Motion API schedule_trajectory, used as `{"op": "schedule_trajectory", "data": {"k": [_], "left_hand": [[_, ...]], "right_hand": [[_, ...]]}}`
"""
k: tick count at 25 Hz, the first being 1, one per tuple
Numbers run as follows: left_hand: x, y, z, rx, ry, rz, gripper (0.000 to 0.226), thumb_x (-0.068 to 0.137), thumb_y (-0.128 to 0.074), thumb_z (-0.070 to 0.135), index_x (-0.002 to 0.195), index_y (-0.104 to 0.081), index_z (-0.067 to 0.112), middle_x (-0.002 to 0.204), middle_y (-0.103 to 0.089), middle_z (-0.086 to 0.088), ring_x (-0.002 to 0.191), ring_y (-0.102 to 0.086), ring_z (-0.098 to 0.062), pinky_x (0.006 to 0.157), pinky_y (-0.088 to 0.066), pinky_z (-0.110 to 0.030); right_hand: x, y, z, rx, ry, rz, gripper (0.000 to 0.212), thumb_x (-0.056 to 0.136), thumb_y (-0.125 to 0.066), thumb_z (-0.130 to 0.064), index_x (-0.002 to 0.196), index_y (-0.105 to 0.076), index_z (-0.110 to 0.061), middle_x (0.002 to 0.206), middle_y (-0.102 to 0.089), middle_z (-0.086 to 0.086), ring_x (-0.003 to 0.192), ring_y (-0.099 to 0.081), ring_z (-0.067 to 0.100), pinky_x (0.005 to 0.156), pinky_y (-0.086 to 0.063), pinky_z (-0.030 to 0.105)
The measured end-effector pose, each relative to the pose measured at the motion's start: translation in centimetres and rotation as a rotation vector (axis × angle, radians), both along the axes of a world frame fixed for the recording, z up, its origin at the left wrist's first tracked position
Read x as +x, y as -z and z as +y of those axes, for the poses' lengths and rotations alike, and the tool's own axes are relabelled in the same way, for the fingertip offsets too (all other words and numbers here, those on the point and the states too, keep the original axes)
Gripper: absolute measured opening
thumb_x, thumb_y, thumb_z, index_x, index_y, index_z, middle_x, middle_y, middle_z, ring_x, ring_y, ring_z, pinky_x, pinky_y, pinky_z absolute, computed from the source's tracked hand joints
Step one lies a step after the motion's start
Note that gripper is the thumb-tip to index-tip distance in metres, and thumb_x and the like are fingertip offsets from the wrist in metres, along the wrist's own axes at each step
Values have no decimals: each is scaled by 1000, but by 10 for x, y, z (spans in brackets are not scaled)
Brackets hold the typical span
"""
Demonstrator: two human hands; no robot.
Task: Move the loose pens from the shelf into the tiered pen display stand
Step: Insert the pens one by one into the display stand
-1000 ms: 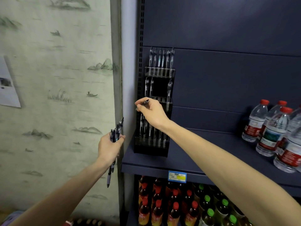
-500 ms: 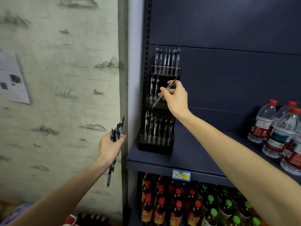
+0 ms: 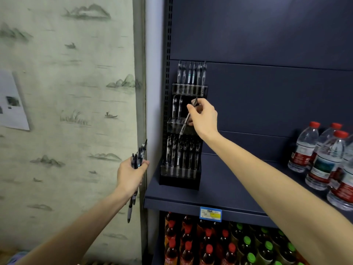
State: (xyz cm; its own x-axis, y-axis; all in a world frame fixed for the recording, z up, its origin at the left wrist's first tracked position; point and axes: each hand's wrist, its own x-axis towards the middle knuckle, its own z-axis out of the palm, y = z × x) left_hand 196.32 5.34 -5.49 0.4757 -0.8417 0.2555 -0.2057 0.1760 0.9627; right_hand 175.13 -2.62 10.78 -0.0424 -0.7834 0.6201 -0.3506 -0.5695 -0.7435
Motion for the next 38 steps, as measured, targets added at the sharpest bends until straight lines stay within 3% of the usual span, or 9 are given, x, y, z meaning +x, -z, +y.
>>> {"op": "schedule_trajectory", "data": {"k": [4, 11, 17, 23, 26, 30, 33, 35, 38], "left_hand": [[-5, -22, -12, -39, -4, 20, 13, 94, -72, 19, 89, -65, 10, 51, -49, 0, 47, -43, -20, 44, -39, -27], [-10, -16, -16, -29, 1, 13, 13, 94, -72, 18, 88, -66, 8, 52, -49, -3, 45, -43, -19, 43, -39, -27], [-12, -19, -11, -30, 4, 40, 11, 94, -71, 16, 88, -66, 8, 53, -48, -5, 43, -40, -18, 43, -37, -24], [-11, -15, -7, -16, 35, 53, 9, 94, -71, 14, 89, -68, 8, 53, -49, -3, 44, -41, -19, 43, -37, -25], [-15, -14, -3, -8, 70, 44, 13, 94, -72, 14, 83, -65, 12, 54, -50, -5, 43, -41, -18, 41, -35, -22], [-26, -24, 0, -39, 138, -1, 19, 95, -70, 13, 79, -61, 12, 53, -51, -6, 41, -42, -19, 40, -36, -24], [-35, -33, 1, -59, 165, 0, 23, 95, -68, 10, 75, -57, 14, 50, -50, -1, 40, -43, -18, 41, -37, -26], [-36, -34, 2, -74, 186, 10, 24, 94, -70, 12, 74, -57, 14, 48, -49, 1, 40, -43, -16, 41, -38, -26], [-29, -22, 7, -48, 187, 17, 20, 94, -74, 15, 79, -61, 10, 46, -47, 2, 38, -40, -15, 38, -35, -23]], "right_hand": [[2, 2, 2, -59, 49, 170, 33, 98, -65, -33, 129, -58, -26, 85, -68, -11, 80, -66, 9, 73, -53, 33], [4, 22, 10, -143, -42, 481, 25, 99, -60, -42, 120, -60, -29, 86, -73, -14, 75, -66, 8, 76, -55, 35], [6, 33, 8, -117, 30, 713, 24, 100, -60, -40, 98, -76, -23, 90, -74, -8, 95, -65, 17, 81, -55, 39], [8, 39, 5, -41, 35, 832, 36, 101, -59, -42, 76, -74, -23, 76, -63, -4, 88, -59, 26, 83, -55, 45], [12, 36, 15, -165, 43, 673, 37, 101, -55, -46, 90, -79, -21, 90, -69, 0, 93, -59, 22, 79, -52, 39], [33, 33, 23, -55, -185, 629, 58, 90, -54, -66, 82, -79, -14, 79, -74, 2, 77, -67, 20, 75, -54, 33], [39, 33, 28, 75, -292, 545, 33, 90, -70, -49, 89, -82, -18, 86, -76, 6, 78, -68, 13, 81, -56, 41], [38, 28, 31, 90, -323, 490, 28, 91, -74, -40, 83, -81, -14, 77, -75, 10, 66, -57, 6, 72, -52, 37], [28, 4, 25, 38, -180, 242, 28, 95, -71, -36, 70, -74, -22, 57, -65, -9, 50, -50, -2, 62, -45, 30]]}}
